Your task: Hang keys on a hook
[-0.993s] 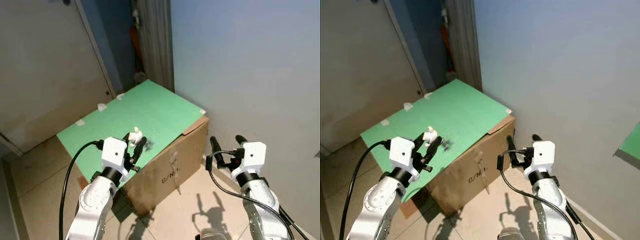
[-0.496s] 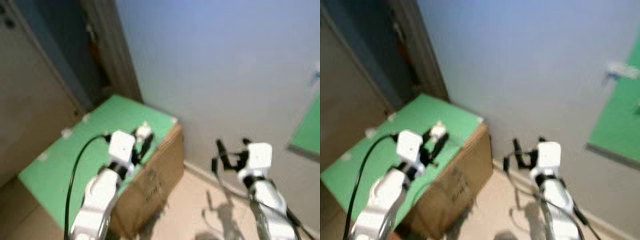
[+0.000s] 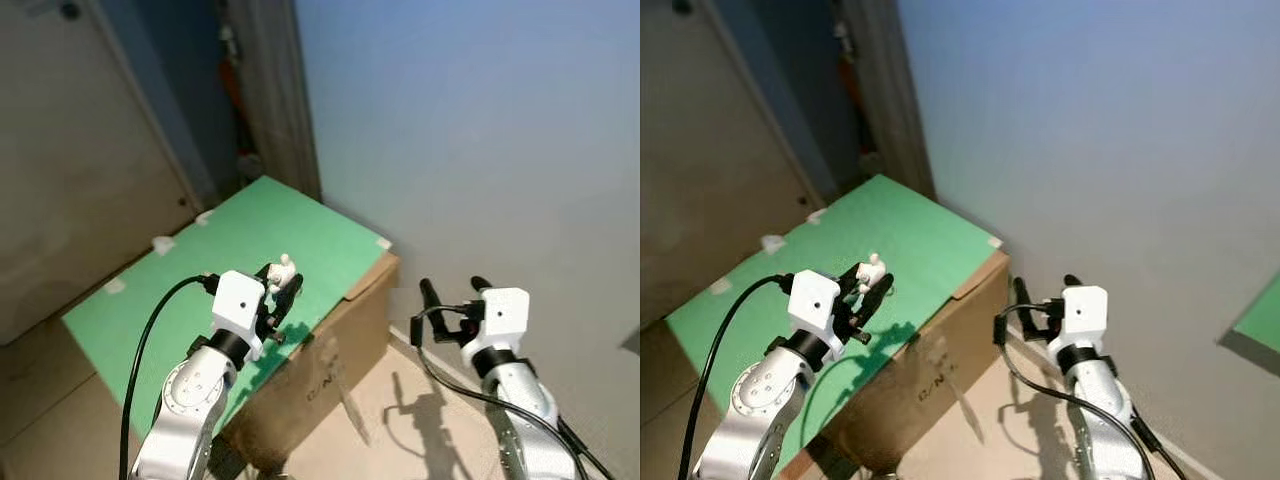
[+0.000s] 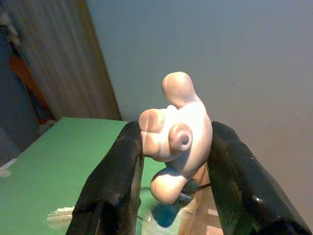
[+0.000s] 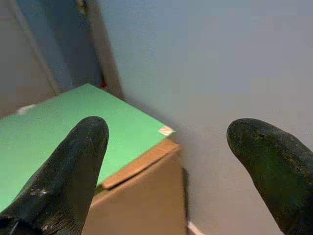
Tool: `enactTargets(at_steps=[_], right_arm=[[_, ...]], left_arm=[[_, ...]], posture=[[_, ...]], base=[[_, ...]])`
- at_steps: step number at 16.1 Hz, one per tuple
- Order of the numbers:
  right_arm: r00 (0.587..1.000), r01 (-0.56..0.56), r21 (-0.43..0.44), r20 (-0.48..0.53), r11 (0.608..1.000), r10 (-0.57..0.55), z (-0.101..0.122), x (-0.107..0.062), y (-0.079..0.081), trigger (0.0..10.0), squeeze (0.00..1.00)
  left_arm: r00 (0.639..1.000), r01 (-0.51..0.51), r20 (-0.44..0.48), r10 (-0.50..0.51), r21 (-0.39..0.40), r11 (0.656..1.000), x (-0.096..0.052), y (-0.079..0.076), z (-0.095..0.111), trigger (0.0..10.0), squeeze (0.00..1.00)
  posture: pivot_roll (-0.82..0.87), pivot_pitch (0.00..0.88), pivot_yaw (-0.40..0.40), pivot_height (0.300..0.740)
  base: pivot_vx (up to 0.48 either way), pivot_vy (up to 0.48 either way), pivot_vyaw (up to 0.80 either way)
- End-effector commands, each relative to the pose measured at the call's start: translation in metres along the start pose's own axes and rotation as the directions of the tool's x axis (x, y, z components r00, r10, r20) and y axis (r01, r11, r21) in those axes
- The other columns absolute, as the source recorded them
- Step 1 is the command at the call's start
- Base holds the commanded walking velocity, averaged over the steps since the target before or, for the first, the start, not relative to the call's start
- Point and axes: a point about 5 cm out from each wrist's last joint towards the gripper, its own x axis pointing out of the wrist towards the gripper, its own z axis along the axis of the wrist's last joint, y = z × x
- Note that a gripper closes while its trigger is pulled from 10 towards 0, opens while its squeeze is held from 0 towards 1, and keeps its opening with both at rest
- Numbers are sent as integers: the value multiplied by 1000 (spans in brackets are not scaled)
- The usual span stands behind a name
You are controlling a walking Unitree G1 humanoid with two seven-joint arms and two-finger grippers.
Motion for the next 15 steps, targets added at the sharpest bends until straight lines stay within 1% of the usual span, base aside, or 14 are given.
enactTargets(at_steps=[1,3,6,8,10,15], right_arm=[[1000,2,-3,-11,1000,-2,-1,-1,1,10000,0],[1000,0,-5,-18,1000,0,-2,-1,-1,10000,0],[1000,4,2,-31,1000,-4,-3,-1,-4,10000,0],[999,7,6,-38,1000,-7,-4,-1,-6,10000,0],[999,12,14,-38,1000,-11,-4,-2,-6,10000,0],[1000,16,37,-26,999,-15,-3,0,-4,10000,0]], left_arm=[[1000,-1,-10,1,16,1000,-2,1,-1,0,0],[1000,-5,-6,5,10,1000,-2,2,-3,0,0],[999,-39,1,39,-30,999,-1,6,-4,0,0],[999,-42,1,42,-42,998,0,6,-5,0,0],[999,-52,-3,52,-83,995,2,4,-6,0,0],[998,-70,1,71,-90,993,3,8,-4,0,0]], posture=[[-221,0,138,740],[-222,0,132,740],[-222,0,128,740],[-224,0,124,740],[-226,0,121,740],[-220,0,126,740]], base=[[0,0,0],[0,0,0],[0,0,0],[0,0,0],[0,0,0],[-405,-246,0]])
